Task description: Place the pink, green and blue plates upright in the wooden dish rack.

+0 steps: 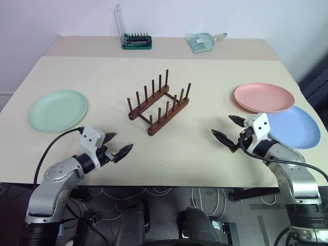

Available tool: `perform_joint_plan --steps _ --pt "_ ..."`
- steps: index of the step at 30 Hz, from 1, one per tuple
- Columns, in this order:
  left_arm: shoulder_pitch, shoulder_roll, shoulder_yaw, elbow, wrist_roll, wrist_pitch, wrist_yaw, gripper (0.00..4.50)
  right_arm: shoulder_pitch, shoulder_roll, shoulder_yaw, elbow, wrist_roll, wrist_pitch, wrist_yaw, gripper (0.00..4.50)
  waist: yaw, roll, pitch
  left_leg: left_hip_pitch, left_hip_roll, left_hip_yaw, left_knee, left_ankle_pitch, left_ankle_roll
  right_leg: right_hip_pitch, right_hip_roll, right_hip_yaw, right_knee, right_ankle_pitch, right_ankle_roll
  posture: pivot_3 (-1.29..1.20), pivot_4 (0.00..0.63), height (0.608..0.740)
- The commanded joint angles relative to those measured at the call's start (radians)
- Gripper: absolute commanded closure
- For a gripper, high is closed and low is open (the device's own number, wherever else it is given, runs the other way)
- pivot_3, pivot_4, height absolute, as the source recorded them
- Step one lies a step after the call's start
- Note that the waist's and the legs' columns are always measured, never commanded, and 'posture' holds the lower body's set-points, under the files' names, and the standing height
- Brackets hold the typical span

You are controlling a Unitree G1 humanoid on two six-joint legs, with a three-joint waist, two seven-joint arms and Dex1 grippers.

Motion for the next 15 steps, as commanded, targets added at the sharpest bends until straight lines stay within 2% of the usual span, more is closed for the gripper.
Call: perform_joint_plan --steps 1,5,9,15 --pt "-0.068 -0.009 -0.083 0.058 0.060 -0.049 -0.030 0.00 0.023 0.005 -0.011 -0.086 0.023 0.022 -0.013 0.03 0.001 0.000 0.000 0.000 0.000 0.000 0.000 0.000 0.000 0.000 0.000 0.000 0.000 0.000 0.000 0.00 0.150 0.732" --pt "-0.188 -0.068 -0.176 0.222 0.146 -0.123 -0.025 0.00 0.043 0.016 -0.013 -0.132 0.021 0.039 -0.044 0.03 0.005 0.002 -0.001 0.000 0.000 0.000 0.000 -0.002 0.003 0.000 0.000 0.000 -0.001 0.000 0.000 0.00 0.150 0.732" --pt "-0.293 -0.144 -0.218 0.385 0.199 -0.174 -0.010 0.00 0.073 0.022 -0.022 -0.186 0.026 0.058 -0.073 0.03 0.007 0.003 -0.002 0.000 -0.001 0.000 0.001 -0.001 0.002 0.001 0.000 0.000 0.000 0.000 0.000 0.00 0.150 0.732" --pt "-0.370 -0.215 -0.286 0.496 0.265 -0.223 -0.025 0.00 0.105 0.048 -0.001 -0.236 0.025 0.071 -0.107 0.03 0.008 0.005 -0.004 0.001 -0.001 0.000 0.001 -0.001 0.002 0.002 0.000 0.000 0.000 0.000 0.000 0.00 0.150 0.732"
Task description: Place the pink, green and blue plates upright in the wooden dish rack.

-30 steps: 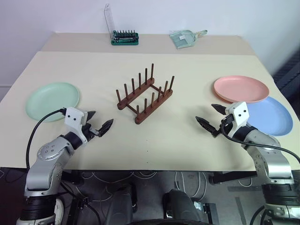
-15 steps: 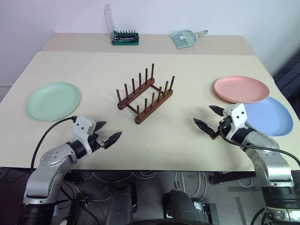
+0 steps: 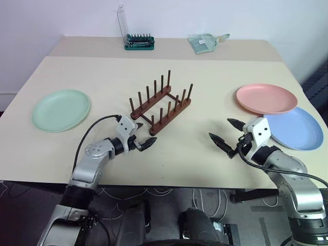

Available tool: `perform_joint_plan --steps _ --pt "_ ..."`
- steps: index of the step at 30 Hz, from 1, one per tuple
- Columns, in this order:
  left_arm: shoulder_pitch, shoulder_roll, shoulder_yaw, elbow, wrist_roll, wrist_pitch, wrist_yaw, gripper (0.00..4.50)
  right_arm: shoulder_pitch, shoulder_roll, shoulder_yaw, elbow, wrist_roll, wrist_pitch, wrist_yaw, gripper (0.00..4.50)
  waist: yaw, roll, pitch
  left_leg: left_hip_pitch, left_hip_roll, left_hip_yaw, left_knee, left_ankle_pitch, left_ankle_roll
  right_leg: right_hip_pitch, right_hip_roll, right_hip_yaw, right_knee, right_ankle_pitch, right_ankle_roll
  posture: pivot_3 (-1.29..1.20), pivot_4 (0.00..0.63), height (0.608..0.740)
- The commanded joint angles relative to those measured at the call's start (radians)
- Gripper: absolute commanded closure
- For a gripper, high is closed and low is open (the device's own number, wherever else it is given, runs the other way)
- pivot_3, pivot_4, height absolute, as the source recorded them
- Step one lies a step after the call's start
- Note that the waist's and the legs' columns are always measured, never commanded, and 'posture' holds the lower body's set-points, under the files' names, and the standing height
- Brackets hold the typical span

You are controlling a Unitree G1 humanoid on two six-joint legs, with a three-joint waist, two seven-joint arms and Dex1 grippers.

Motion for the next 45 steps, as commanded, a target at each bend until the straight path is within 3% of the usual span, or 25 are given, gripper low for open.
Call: perform_joint_plan --steps 1,6,7,9,13,15,22,30,35,44,45 --pt "-0.008 -0.033 -0.055 0.057 0.035 0.006 -0.010 0.00 0.000 0.016 0.000 -0.058 0.009 0.001 -0.022 0.03 0.000 0.000 0.000 0.000 0.000 0.000 0.000 0.000 0.000 0.000 0.000 0.000 0.000 0.000 0.000 0.00 0.150 0.732" --pt "0.004 -0.056 -0.090 0.047 0.058 -0.001 -0.041 0.00 -0.003 0.030 0.022 -0.066 0.009 0.006 -0.029 0.03 0.001 0.002 -0.002 0.000 0.000 0.000 0.001 0.000 0.000 0.001 0.000 0.000 0.000 0.000 0.000 0.00 0.150 0.732" --pt "0.007 -0.060 -0.091 0.042 0.058 0.004 -0.040 0.26 -0.005 0.029 0.026 -0.064 0.013 0.007 -0.024 0.00 0.001 0.002 -0.002 0.000 0.000 0.000 0.001 0.000 0.000 0.001 0.000 0.000 0.000 0.000 0.000 0.00 0.150 0.732" --pt "0.013 -0.066 -0.087 0.032 0.057 0.012 -0.038 0.84 -0.012 0.027 0.034 -0.059 0.021 0.009 -0.015 0.00 0.001 0.002 -0.003 0.000 0.000 0.000 0.001 0.000 0.000 0.001 0.000 0.000 0.000 0.000 0.000 0.00 0.150 0.732" --pt "0.018 -0.067 -0.071 0.025 0.058 0.021 -0.029 2.90 -0.027 0.030 0.051 -0.041 0.020 0.004 -0.005 0.00 0.000 0.002 -0.003 0.000 0.000 -0.001 0.001 0.000 0.000 0.001 0.000 0.000 0.000 0.000 0.000 0.00 0.150 0.732" --pt "0.018 -0.061 -0.064 0.026 0.061 0.018 -0.027 3.66 -0.033 0.035 0.061 -0.035 0.016 0.002 -0.006 0.00 -0.001 0.002 -0.003 0.001 0.000 -0.001 0.001 -0.001 0.001 0.001 0.000 0.000 0.000 0.000 0.000 0.00 0.150 0.732" --pt "-0.001 -0.029 -0.057 0.055 0.075 -0.033 -0.059 3.71 -0.007 0.011 0.077 -0.038 -0.003 0.006 0.010 0.00 -0.004 0.003 -0.003 0.001 0.000 -0.001 0.001 -0.001 0.001 0.002 0.000 0.000 0.000 0.000 0.000 0.00 0.150 0.732" --pt "-0.172 0.060 -0.100 0.178 0.023 -0.158 -0.428 3.71 0.096 -0.046 0.049 -0.060 -0.006 0.016 0.051 0.00 0.002 0.002 -0.003 0.001 0.000 -0.001 0.001 -0.001 0.002 0.001 0.001 -0.001 0.000 0.000 0.000 0.00 0.150 0.732" --pt "-0.266 0.040 -0.125 0.330 0.048 -0.272 -0.542 3.71 0.114 -0.039 0.048 -0.078 -0.012 0.014 0.032 0.00 -0.002 0.002 -0.003 -0.001 0.000 0.000 0.001 -0.001 0.002 0.000 0.001 -0.001 -0.002 0.000 0.000 0.00 0.150 0.732" --pt "-0.389 -0.035 -0.119 0.593 0.099 -0.403 -0.550 3.71 0.160 -0.034 0.033 -0.114 -0.020 0.012 -0.001 0.00 -0.004 0.002 -0.003 -0.002 0.000 -0.001 0.002 -0.002 0.003 0.000 0.002 -0.001 -0.001 0.000 0.000 0.00 0.150 0.732" --pt "-0.391 -0.037 -0.114 0.606 0.101 -0.408 -0.546 3.21 0.161 -0.035 0.031 -0.116 -0.020 0.013 -0.002 0.00 -0.004 0.002 -0.003 -0.002 0.000 -0.001 0.002 -0.002 0.003 0.000 0.002 -0.001 -0.001 0.000 0.000 0.00 0.150 0.732"
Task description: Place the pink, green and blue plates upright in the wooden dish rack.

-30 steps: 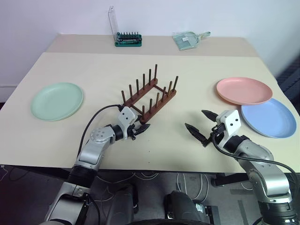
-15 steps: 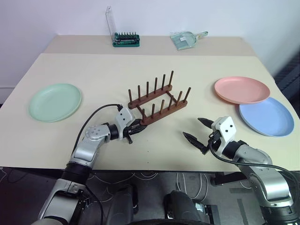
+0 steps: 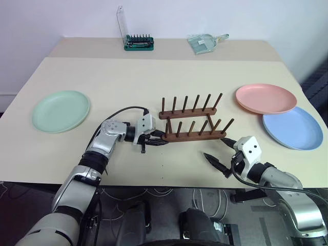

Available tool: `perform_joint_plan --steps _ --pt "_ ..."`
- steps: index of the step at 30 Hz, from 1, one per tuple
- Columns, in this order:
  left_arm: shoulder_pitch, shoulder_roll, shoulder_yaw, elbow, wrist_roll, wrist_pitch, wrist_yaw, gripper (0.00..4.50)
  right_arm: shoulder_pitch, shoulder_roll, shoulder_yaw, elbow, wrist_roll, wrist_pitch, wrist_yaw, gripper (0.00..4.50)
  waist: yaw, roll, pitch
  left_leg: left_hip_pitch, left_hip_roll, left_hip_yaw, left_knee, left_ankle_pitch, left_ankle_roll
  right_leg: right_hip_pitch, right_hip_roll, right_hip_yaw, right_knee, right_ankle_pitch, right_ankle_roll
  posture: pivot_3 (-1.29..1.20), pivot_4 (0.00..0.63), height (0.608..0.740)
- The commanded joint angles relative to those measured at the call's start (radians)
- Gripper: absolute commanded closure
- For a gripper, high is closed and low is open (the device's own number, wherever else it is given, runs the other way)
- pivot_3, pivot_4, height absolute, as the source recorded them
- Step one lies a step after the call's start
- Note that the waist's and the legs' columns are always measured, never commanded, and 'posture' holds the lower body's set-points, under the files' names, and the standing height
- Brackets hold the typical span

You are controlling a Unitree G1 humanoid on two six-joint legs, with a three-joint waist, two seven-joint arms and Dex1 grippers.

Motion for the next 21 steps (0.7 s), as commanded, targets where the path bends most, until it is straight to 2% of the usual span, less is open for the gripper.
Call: perform_joint_plan --steps 1,6,8,9,12,18,21 --pt "-0.019 -0.006 0.013 0.047 0.012 -0.020 0.002 2.64 0.007 -0.002 -0.030 -0.047 0.001 -0.008 -0.010 0.00 0.000 0.000 0.000 0.000 0.000 0.000 0.000 0.000 0.000 0.000 0.000 0.000 0.000 0.000 0.000 0.00 0.150 0.732" --pt "0.017 0.026 0.061 0.018 -0.012 0.023 0.031 0.34 0.010 -0.016 -0.039 -0.048 0.002 -0.003 -0.006 0.00 -0.004 0.000 0.000 0.000 0.001 0.000 0.002 -0.001 0.001 0.000 0.000 0.000 0.002 0.000 0.000 0.00 0.150 0.732" --pt "0.060 0.054 0.093 -0.040 -0.034 0.067 0.042 0.34 0.010 -0.023 -0.048 -0.042 0.003 -0.001 -0.001 0.00 -0.008 0.000 0.000 0.000 0.001 0.000 0.002 -0.001 0.001 0.000 0.000 0.000 0.002 0.000 0.000 0.00 0.150 0.732" --pt "0.085 0.069 0.104 -0.077 -0.045 0.094 0.044 0.29 0.007 -0.027 -0.052 -0.037 0.001 0.002 -0.002 0.25 -0.010 0.000 0.000 0.000 0.001 0.000 0.002 -0.001 0.001 0.000 0.000 0.000 0.002 0.000 0.000 0.00 0.150 0.732" --pt "0.182 0.117 0.129 -0.218 -0.082 0.182 0.042 1.27 -0.003 -0.044 -0.045 -0.003 -0.028 0.008 -0.005 1.34 -0.011 0.000 0.000 0.001 0.002 0.000 0.002 -0.001 0.001 0.000 0.000 0.001 0.003 0.000 0.000 0.00 0.150 0.732" --pt "0.344 0.177 0.090 -0.526 -0.124 0.346 0.037 4.43 -0.034 -0.078 -0.003 0.069 -0.093 0.016 0.008 4.47 -0.002 0.001 0.000 0.001 0.001 0.000 0.002 -0.001 0.001 0.001 -0.002 0.001 0.002 0.000 0.000 0.00 0.150 0.732" --pt "0.358 0.157 0.051 -0.603 -0.104 0.385 0.075 4.47 -0.063 -0.079 0.013 0.098 -0.113 0.012 0.010 4.49 0.000 0.001 0.000 0.000 0.001 -0.001 0.002 -0.001 0.002 0.001 -0.002 0.000 0.002 0.000 0.000 0.00 0.150 0.732"
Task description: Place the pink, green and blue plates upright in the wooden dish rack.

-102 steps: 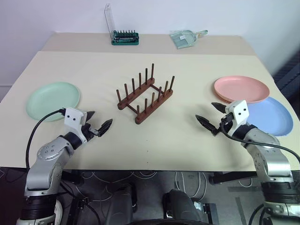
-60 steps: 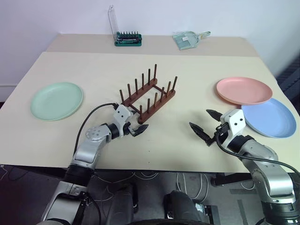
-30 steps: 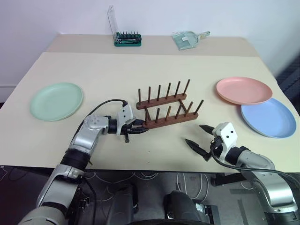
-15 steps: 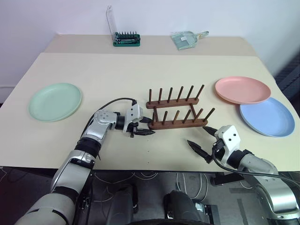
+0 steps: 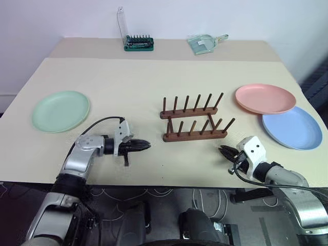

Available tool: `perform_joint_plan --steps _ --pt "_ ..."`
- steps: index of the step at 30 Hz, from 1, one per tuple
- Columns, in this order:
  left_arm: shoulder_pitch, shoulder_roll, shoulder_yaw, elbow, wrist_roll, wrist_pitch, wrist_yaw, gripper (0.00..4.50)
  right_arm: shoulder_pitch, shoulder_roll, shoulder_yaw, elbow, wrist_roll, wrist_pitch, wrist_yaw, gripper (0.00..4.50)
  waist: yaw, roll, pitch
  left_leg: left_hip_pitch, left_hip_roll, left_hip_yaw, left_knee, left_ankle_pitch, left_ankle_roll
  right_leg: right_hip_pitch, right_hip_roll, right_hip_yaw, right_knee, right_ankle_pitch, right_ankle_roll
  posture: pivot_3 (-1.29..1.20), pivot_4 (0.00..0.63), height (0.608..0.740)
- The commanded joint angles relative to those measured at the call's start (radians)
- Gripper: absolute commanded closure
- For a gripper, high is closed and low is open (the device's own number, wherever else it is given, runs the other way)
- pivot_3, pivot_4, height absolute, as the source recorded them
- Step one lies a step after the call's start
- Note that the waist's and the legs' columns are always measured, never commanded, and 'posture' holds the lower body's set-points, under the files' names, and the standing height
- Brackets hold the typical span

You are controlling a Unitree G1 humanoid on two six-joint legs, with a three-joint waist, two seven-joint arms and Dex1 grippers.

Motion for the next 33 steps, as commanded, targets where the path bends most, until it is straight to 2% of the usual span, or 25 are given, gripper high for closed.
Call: perform_joint_plan --steps 1,5,8,17,27,33 --pt "0.006 -0.034 -0.067 -0.086 0.029 0.036 0.041 4.47 -0.038 -0.008 0.014 0.020 -0.025 -0.010 0.003 4.49 -0.001 0.000 0.000 0.000 0.000 0.000 0.000 0.000 0.000 0.000 0.000 0.000 0.000 0.000 0.000 0.00 0.150 0.732" --pt "-0.023 -0.091 -0.113 -0.027 0.127 -0.010 0.159 4.47 -0.089 -0.003 0.045 0.065 -0.068 -0.009 -0.005 4.49 -0.001 0.000 0.000 0.000 0.000 0.000 0.000 0.000 0.000 0.000 0.000 0.000 0.000 0.000 0.000 0.00 0.150 0.732" --pt "-0.047 -0.140 -0.095 0.024 0.145 -0.020 0.251 4.47 -0.132 0.013 0.070 0.102 -0.096 -0.017 -0.017 4.49 -0.001 0.000 -0.001 0.001 0.000 0.000 0.001 0.000 0.000 0.001 0.001 0.000 0.001 0.000 0.000 0.00 0.150 0.732" --pt "-0.053 -0.167 -0.072 0.085 0.169 -0.065 0.386 4.47 -0.227 0.069 0.109 0.212 -0.156 -0.062 -0.061 4.49 -0.006 0.000 -0.001 0.002 0.001 0.000 0.002 0.000 0.000 0.002 0.001 0.000 0.002 0.000 0.000 0.00 0.150 0.732" --pt "-0.057 -0.153 -0.075 0.099 0.153 -0.074 0.386 4.47 -0.237 0.072 0.105 0.229 -0.166 -0.092 -0.055 4.49 -0.007 0.000 -0.001 0.002 0.001 0.000 0.002 0.001 -0.001 0.002 0.001 0.000 0.003 0.000 0.000 0.00 0.150 0.732" --pt "-0.044 -0.137 -0.067 0.064 0.115 -0.058 0.340 4.47 -0.188 0.018 0.079 0.134 -0.151 -0.082 -0.007 4.49 -0.007 0.000 -0.001 0.002 0.001 0.000 0.002 0.001 -0.001 0.002 0.001 0.000 0.002 0.000 0.000 0.00 0.150 0.732"
